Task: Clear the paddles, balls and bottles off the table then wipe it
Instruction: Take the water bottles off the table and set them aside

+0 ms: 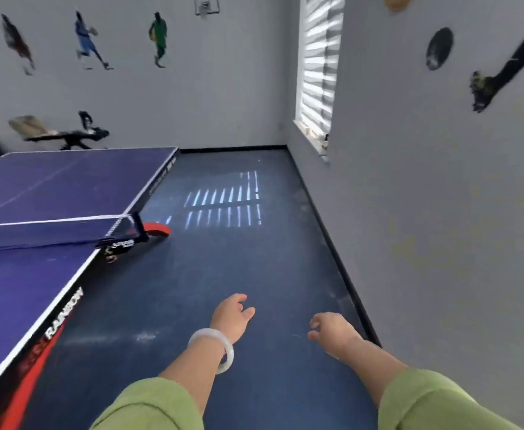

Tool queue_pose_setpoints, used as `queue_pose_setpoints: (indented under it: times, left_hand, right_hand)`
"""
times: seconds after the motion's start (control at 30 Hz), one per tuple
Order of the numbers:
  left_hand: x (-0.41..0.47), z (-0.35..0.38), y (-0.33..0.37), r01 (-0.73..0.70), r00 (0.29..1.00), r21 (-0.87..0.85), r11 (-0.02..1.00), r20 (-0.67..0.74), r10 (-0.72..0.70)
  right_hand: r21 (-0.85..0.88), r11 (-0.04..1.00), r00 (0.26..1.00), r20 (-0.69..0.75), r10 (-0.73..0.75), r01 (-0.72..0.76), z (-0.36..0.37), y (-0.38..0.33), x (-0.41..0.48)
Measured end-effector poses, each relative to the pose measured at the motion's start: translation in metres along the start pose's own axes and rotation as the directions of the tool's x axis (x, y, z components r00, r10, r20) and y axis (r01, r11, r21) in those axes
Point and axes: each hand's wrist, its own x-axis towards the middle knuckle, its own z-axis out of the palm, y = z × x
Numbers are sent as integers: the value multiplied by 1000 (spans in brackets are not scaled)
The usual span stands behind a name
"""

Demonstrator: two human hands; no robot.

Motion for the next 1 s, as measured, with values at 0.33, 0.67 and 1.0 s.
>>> queue_pose_setpoints:
  times: [0.33,0.67,1.0]
  left_hand:
    - [-36,-210,-152,260,898,-139,955,-330,-293]
    - [21,-347,-252,429,748,-210,878,-462,-476]
    - [84,-458,-347,514,656,-334,790,-440,-613]
  right_hand:
    - [-156,882,886,222,-408,445,78,-287,57]
    - [-75,758,723,375,-581,648,152,-497,153]
    - [-78,689,627,497,-600,721,222,-673,231]
